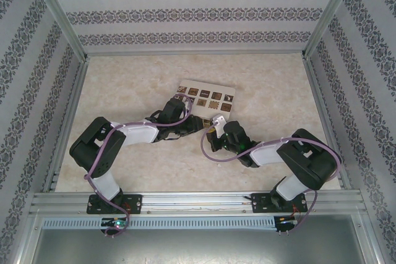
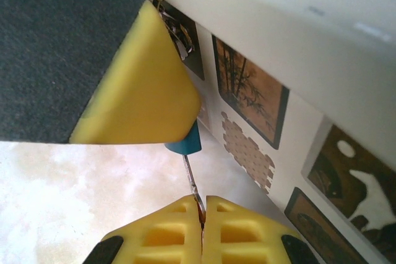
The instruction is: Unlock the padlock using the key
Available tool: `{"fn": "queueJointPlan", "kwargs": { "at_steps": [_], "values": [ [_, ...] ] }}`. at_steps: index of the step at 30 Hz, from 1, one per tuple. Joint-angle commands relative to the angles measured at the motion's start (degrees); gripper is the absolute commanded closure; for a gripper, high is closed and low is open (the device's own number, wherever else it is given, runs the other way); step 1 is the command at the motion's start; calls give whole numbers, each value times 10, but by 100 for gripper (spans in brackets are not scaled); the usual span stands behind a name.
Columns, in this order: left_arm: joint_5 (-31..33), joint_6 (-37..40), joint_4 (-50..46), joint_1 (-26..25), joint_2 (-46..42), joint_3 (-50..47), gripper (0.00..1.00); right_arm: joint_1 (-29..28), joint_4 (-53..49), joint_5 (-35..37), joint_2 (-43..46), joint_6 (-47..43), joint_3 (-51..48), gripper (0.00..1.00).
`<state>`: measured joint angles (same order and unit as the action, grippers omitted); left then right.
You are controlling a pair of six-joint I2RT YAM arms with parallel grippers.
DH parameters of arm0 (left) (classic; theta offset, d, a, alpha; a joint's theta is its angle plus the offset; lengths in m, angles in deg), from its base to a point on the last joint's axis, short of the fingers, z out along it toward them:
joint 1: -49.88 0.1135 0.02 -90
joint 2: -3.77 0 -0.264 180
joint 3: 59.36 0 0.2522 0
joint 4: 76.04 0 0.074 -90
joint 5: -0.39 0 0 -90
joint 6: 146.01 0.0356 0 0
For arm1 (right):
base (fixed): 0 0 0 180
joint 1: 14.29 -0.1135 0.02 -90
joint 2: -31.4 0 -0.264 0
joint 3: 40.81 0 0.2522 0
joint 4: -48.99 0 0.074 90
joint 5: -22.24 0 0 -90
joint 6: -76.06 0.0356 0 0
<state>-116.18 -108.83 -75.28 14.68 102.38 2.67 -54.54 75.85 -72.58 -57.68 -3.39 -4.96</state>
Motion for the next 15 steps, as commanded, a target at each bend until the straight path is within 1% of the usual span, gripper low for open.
{"fn": "queueJointPlan", "kwargs": {
  "at_steps": [1, 6, 15],
  "values": [
    [-23, -13, 33, -6, -21, 16, 75, 3, 18, -7, 11, 9, -5, 100],
    [-25, -16, 34, -6, -20, 17, 75, 3, 18, -13, 10, 7, 1, 100],
    [-31, -20, 35, -6, -22, 18, 75, 3, 69, -11, 0, 8, 6, 100]
  ]
}}
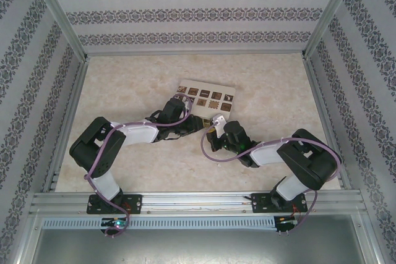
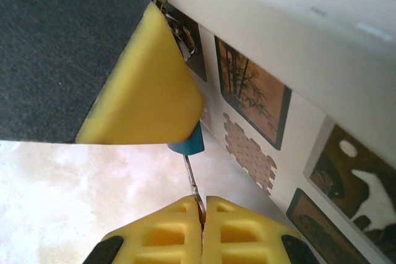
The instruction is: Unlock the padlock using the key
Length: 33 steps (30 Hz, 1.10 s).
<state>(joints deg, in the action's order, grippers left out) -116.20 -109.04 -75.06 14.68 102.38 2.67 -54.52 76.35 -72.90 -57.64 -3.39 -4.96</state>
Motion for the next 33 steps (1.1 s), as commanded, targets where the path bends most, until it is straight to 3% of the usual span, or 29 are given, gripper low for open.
{"fn": "queueJointPlan", "kwargs": {
  "at_steps": [1, 33],
  "values": [
    [-32, -19, 33, -6, -22, 18, 75, 3, 69, -8, -2, 9, 7, 100],
    [-47, -33, 27, -6, -37, 24, 75, 3, 186, -3, -23, 7, 4, 100]
  ]
}}
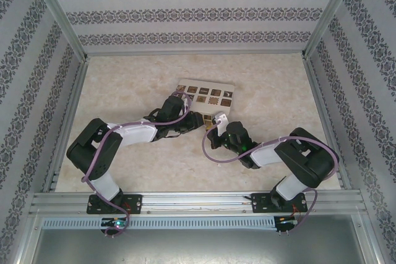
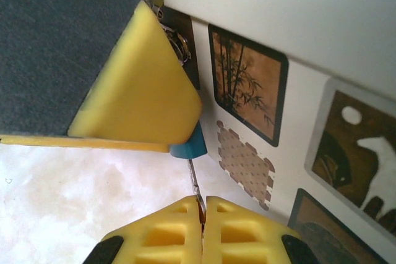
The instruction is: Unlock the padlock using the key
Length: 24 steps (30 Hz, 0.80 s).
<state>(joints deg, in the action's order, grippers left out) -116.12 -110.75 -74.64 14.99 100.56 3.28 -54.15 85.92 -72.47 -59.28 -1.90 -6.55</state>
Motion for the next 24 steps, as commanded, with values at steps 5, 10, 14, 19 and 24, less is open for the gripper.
{"fn": "queueJointPlan", "kwargs": {
  "at_steps": [5, 10, 14, 19, 24],
  "values": [
    [-51, -16, 18, -9, -21, 20, 75, 0, 117, -7, -24, -22, 22, 100],
    [-54, -16, 15, -9, -21, 23, 75, 0, 135, -13, -38, -34, 28, 100],
    [-57, -14, 8, -9, -23, 28, 75, 2, 156, -16, -52, -47, 29, 100],
    [-60, -14, 4, -9, -23, 30, 75, 5, 173, -17, -62, -55, 28, 100],
    [-61, -16, 4, -9, -23, 31, 75, 12, 197, -30, -73, -48, 27, 100]
  ]
}}
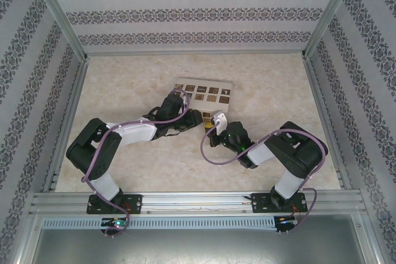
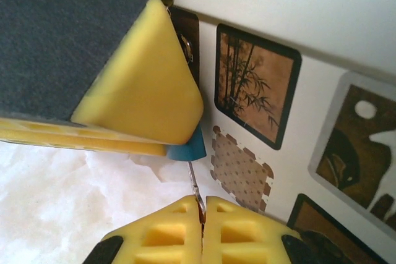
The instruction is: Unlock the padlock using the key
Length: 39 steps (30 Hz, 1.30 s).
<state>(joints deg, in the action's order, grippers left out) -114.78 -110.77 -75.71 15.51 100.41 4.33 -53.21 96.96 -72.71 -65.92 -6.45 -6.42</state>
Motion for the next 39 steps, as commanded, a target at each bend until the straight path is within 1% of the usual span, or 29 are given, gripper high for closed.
{"fn": "queueJointPlan", "kwargs": {
  "at_steps": [1, 8, 13, 19, 31, 39],
  "values": [
    [-75, -16, 15, -13, -22, 22, 75, 5, 92, -33, -8, 2, 27, 100],
    [-80, -19, 16, -14, -17, 26, 75, 5, 103, -53, -28, 7, 39, 100],
    [-81, -18, 16, -14, -15, 25, 75, 3, 127, -47, -39, 4, 44, 100],
    [-79, -9, 9, -14, -9, 21, 75, 2, 125, -51, -34, 2, 60, 100],
    [-94, -21, 36, -14, 18, 6, 75, 0, 111, -61, -25, -2, 88, 100],
    [-103, -25, 38, -15, 19, 3, 75, 0, 108, -66, -26, -9, 112, 100]
  ]
}}
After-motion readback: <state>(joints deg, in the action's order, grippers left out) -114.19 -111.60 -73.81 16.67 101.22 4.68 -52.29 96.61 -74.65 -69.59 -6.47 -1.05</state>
